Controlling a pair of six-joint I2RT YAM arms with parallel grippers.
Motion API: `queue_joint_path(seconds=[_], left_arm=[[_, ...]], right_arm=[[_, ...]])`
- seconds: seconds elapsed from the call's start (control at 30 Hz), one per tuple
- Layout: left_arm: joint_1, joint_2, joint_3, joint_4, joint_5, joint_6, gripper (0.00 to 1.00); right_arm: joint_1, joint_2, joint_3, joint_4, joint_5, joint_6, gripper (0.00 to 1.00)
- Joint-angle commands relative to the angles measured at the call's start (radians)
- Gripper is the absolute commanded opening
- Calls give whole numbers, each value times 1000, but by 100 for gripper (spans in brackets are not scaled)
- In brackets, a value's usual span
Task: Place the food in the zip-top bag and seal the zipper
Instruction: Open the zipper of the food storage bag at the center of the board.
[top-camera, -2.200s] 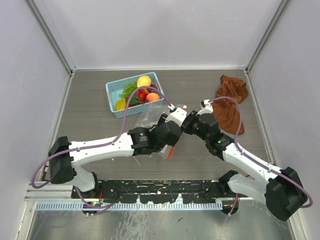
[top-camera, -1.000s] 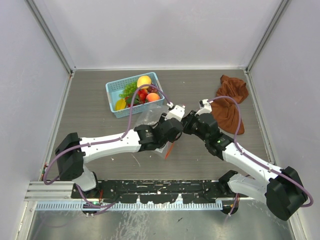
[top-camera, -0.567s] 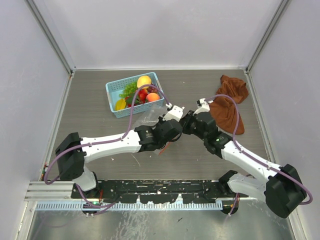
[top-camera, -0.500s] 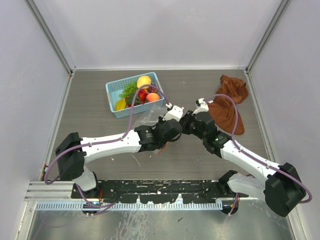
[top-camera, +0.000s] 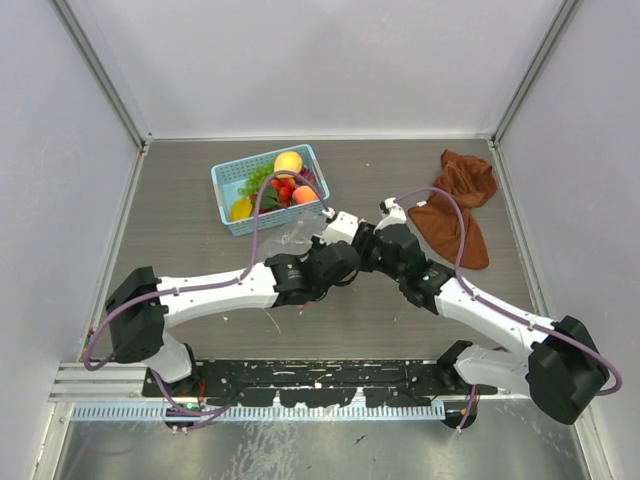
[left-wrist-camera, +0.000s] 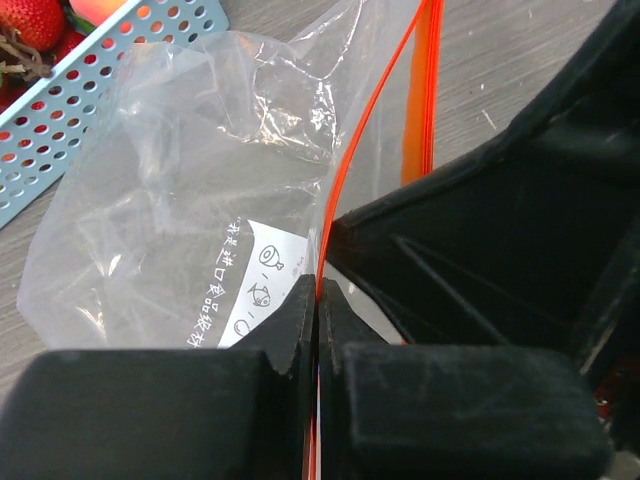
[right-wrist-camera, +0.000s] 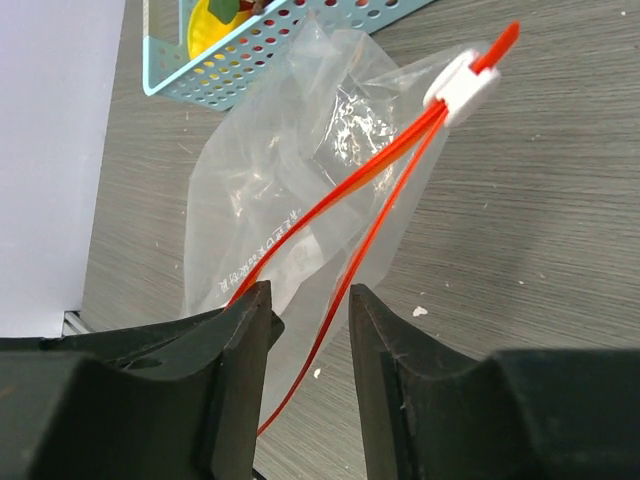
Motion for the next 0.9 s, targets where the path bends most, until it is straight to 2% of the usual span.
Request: queue_joint_path(seconds=[0.0,0.23,0.37,0.47,0.53,0.73,0.87], left_arm=[[5,-93,-6,96,-79,-68,0],[6,-145,-7,120,-113,-80,0],[6,-169,19,82,-135,-79,0],[5,-194,45,33,-156,-74,0],[5,-219,46,19,-167,-56,0],[9,-291,35,-31,-162,-24,0],[10,-314,31,-60,-107,-44,0]], right_arm=[[30,-3,72,-10,40,-4,44],[55,13,79,-44,54,0,44],[55,1,119,-119,115,-59,34],[55,-27,187,-213,225,-134,24],[53,-43,234,-283,285,-197,17],[37,-40,425,-506,367,-402,3],[32,5,555,-647,371,-524,0]])
